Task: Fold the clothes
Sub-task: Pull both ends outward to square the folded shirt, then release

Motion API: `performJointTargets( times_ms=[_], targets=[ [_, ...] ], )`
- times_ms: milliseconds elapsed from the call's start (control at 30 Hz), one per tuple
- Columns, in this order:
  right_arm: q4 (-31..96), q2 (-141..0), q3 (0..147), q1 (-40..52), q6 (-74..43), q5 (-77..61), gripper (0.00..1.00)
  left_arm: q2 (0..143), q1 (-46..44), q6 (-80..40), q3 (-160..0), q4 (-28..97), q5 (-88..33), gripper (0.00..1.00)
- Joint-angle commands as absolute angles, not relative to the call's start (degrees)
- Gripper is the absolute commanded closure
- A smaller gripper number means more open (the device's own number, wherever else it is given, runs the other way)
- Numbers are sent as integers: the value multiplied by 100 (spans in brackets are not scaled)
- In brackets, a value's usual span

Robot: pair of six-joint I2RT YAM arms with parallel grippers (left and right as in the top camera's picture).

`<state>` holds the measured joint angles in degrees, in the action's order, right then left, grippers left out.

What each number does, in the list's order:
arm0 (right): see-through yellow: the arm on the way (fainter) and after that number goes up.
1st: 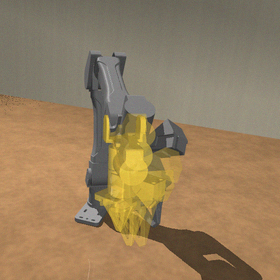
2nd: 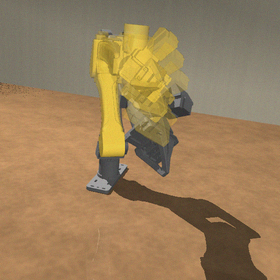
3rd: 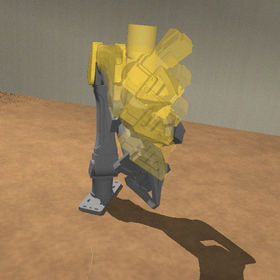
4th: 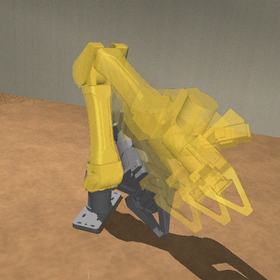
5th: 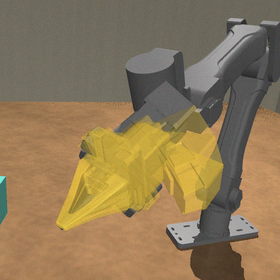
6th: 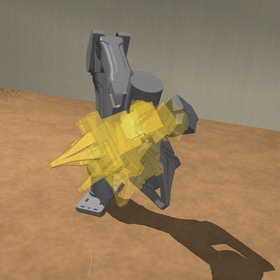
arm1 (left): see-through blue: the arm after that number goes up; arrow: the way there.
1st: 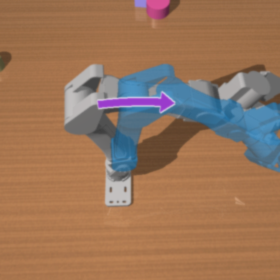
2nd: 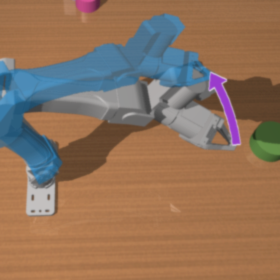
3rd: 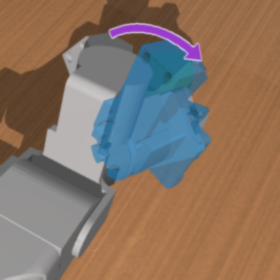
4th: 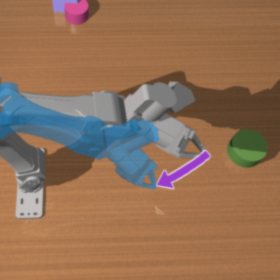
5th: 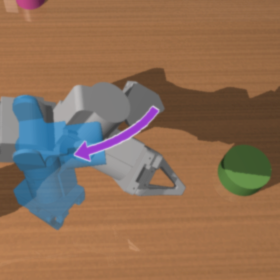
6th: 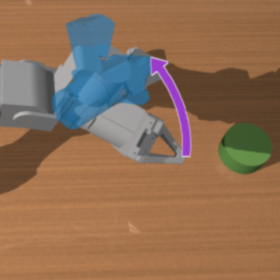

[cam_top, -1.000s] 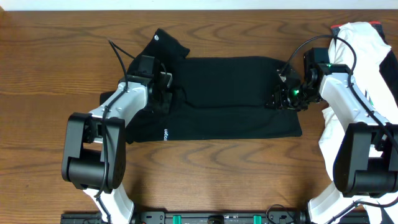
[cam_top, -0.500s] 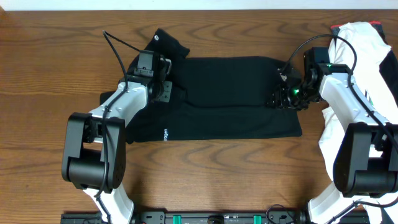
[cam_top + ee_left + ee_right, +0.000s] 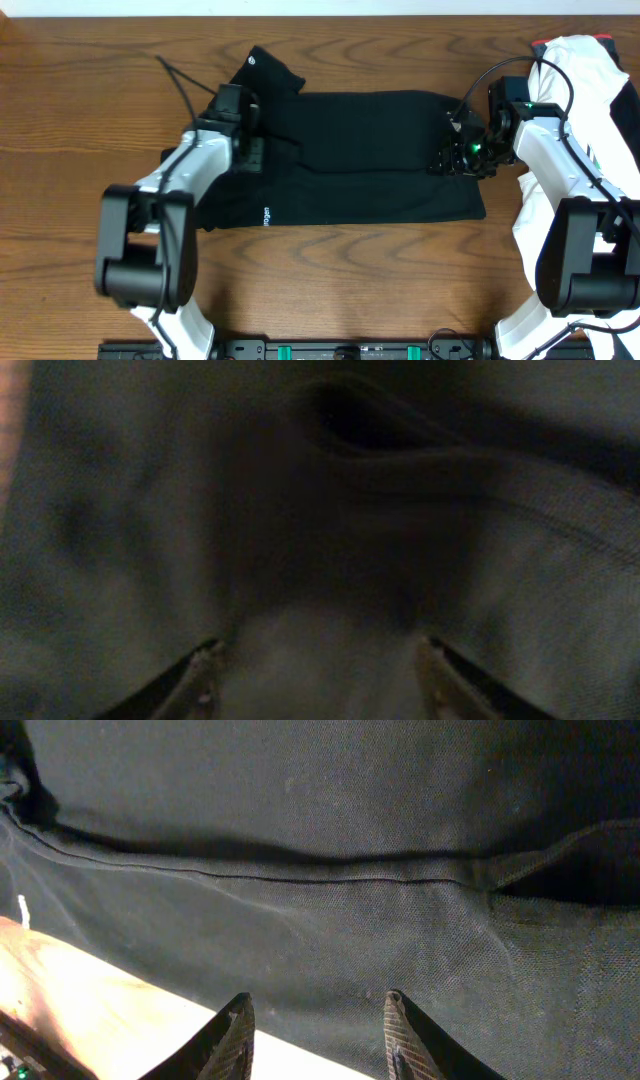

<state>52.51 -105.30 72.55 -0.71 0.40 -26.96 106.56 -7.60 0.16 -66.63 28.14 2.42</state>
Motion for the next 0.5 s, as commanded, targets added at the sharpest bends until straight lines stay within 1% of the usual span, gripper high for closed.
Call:
performJointTargets(
  times_ms=[0, 100, 167, 233, 333, 400, 467],
  targets=[
    [5264, -10481, 7290, -36, -38, -2692, 59, 9950, -405, -768, -6882, 3328, 543, 33],
    [5315, -10481, 7290, -36, -40, -2630, 57, 9662, -115, -1256, -6882, 4228, 515, 32],
    [5393, -10481, 7290, -36, -110, -2394, 58, 9623, 34, -1372, -6879, 4781, 257, 33],
    [5590, -10481, 7290, -36, -633, -1719, 57, 9649, 123, -1361, -6810, 5118, -56, 33],
    [5922, -10481, 7290, -36, -1223, -869, 56, 9714, 161, -1361, -6580, 5234, -89, 33],
    [6064, -10481, 7266, -34, -1243, -825, 55, 9786, 161, -1361, -6377, 5129, -86, 32],
    [6152, -10481, 7212, -30, -1240, -908, 51, 9885, 161, -1361, -6125, 4930, -86, 32]
  ],
)
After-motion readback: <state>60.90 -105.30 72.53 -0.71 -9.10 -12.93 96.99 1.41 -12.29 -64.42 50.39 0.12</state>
